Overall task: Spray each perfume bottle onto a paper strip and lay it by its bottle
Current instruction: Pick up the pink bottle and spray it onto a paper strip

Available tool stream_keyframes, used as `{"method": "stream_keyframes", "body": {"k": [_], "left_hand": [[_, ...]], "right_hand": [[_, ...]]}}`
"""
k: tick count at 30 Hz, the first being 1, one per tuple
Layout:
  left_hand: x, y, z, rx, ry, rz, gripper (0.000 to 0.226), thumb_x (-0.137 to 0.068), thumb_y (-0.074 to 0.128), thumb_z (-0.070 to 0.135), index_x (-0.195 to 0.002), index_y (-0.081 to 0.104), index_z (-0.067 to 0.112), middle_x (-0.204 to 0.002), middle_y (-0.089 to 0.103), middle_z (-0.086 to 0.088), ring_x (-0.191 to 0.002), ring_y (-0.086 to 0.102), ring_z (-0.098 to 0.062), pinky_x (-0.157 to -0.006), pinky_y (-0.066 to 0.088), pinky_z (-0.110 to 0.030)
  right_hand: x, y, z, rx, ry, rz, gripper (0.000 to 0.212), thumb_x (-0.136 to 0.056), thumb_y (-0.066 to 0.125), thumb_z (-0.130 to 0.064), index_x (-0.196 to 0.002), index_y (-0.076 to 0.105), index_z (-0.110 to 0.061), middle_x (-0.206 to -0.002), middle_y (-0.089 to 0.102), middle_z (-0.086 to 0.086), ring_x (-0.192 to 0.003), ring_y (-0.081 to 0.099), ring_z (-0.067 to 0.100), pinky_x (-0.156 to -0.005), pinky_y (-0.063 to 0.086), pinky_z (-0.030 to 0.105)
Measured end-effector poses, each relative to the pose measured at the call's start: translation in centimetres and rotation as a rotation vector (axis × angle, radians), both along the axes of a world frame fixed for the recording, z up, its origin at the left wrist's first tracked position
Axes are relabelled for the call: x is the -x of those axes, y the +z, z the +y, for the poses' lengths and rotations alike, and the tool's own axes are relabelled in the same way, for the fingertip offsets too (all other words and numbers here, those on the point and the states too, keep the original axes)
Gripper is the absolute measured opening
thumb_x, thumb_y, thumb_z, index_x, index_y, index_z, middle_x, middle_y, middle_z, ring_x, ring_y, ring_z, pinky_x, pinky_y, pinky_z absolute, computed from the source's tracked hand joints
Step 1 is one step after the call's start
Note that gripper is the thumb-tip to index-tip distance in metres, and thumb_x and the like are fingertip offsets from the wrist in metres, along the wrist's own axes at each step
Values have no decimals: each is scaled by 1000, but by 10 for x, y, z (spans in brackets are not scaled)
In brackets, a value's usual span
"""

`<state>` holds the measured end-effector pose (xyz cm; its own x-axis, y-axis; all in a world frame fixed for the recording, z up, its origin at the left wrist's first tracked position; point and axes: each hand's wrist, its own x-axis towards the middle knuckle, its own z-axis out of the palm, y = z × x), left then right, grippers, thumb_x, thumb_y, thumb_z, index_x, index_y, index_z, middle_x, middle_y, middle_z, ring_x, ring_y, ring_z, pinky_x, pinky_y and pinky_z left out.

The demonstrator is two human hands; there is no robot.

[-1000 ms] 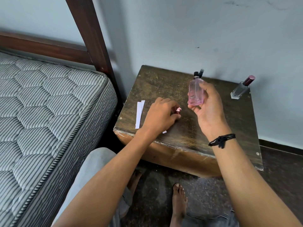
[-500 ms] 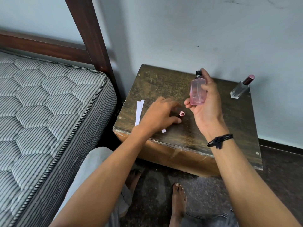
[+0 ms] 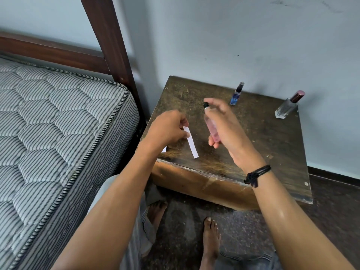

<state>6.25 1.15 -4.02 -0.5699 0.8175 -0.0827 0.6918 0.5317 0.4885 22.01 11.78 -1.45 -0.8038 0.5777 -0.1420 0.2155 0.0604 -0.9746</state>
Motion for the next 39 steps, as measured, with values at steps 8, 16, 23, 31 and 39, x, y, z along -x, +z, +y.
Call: {"method": "stream_keyframes", "body": {"k": [8,16,23,31,39], "left_hand": [[0,-5,2,-7,-94,30,22,-76,81,25,-97,74,25,-95,50,11,-95,56,-15,-77,35,-25],[10,-4,0,27,-152,-37,35,-77,84,24,-110,75,27,-103,53,10,-104,57,-18,-91,44,-33],[12,-5,0,18,-168,-60,36,-75,85,22,-109,75,28,-97,47,14,-94,48,-10,-85,38,-28],[13,-6,0,11,-163,-86,37,-73,86,20,-107,75,30,-99,49,13,-94,50,-11,-84,38,-27],[14,-6,-1,-3,-157,-107,30,-77,83,18,-104,76,31,-97,50,15,-92,51,-10,-82,37,-26]], "right_hand": [[-7,-17,-18,-617,299,-425,29,-105,41,-50,-133,38,-50,-76,52,-14,-58,56,11,-51,41,33],[-8,-32,-19,-781,274,-482,28,-100,47,-43,-127,42,-41,-80,48,-10,-65,53,21,-65,50,32],[0,-47,-21,-862,257,-417,25,-98,46,-45,-121,40,-39,-89,57,-5,-65,54,21,-48,35,33],[2,-51,-23,-894,228,-396,23,-95,50,-45,-115,40,-38,-80,50,-7,-58,51,21,-46,32,32],[4,-47,-26,-887,199,-383,32,-92,54,-44,-94,23,-49,-74,45,-9,-54,44,14,-45,25,30]]}}
